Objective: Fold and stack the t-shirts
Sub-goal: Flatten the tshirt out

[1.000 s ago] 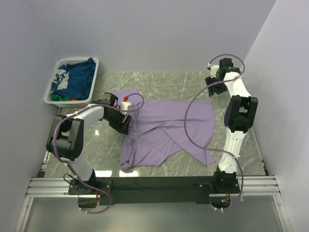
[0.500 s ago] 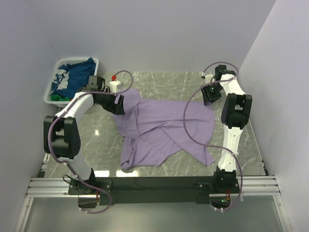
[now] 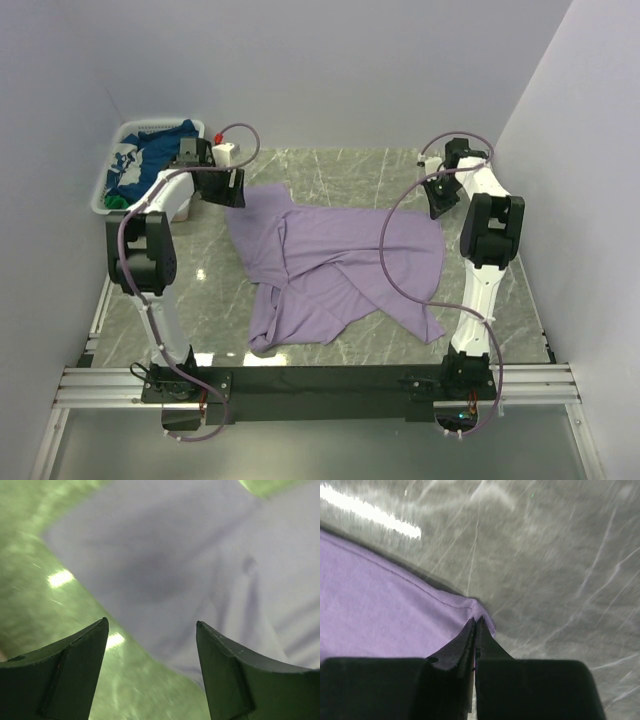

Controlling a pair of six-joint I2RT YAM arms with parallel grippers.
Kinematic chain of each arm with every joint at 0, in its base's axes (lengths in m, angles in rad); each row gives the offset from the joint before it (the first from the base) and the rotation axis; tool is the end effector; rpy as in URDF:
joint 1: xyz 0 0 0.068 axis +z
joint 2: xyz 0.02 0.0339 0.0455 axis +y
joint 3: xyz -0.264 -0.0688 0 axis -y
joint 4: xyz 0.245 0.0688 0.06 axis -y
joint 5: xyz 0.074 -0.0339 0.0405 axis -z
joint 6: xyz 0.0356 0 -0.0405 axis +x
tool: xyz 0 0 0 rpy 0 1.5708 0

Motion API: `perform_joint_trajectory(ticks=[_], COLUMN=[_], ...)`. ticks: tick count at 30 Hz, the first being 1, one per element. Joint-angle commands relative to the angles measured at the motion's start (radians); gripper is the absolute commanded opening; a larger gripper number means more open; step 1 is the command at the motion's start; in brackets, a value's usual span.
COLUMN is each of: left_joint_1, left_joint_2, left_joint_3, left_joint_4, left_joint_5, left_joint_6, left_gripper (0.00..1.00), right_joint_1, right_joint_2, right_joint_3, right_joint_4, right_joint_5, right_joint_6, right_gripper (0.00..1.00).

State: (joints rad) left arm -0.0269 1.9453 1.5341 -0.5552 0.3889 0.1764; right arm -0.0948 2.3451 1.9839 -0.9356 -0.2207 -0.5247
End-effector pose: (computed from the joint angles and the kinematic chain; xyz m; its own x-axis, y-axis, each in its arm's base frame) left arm 0.4254 -0.0249 0.2283 -0.7676 0.1831 -0.6142 0.3809 0.9010 -0.2074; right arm 0.4830 -0.0381 0.1671 -0.8462 -0.4105 -0.3398 -0.4512 0.8912 0.0468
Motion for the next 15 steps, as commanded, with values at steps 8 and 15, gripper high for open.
perform_joint_trajectory(ticks=[8,15], left_joint_1=[0.002,0.001], left_joint_2=[0.224,0.313], left_joint_3=[0.309,0.339], left_joint_4=[0.074,0.083], left_joint_5=[-0.220,-0.220], left_joint_6=[-0.075,-0.083], left_gripper=[0.77,0.75], right_joint_1=[0.001,0.001], right_joint_2=[-0.107,-0.101], right_joint_3=[-0.036,-0.011], right_joint_4=[0.040,0.043], right_joint_5=[0.043,0.072], right_joint_6=[0.028,0.035], right_gripper=[0.00,0.00])
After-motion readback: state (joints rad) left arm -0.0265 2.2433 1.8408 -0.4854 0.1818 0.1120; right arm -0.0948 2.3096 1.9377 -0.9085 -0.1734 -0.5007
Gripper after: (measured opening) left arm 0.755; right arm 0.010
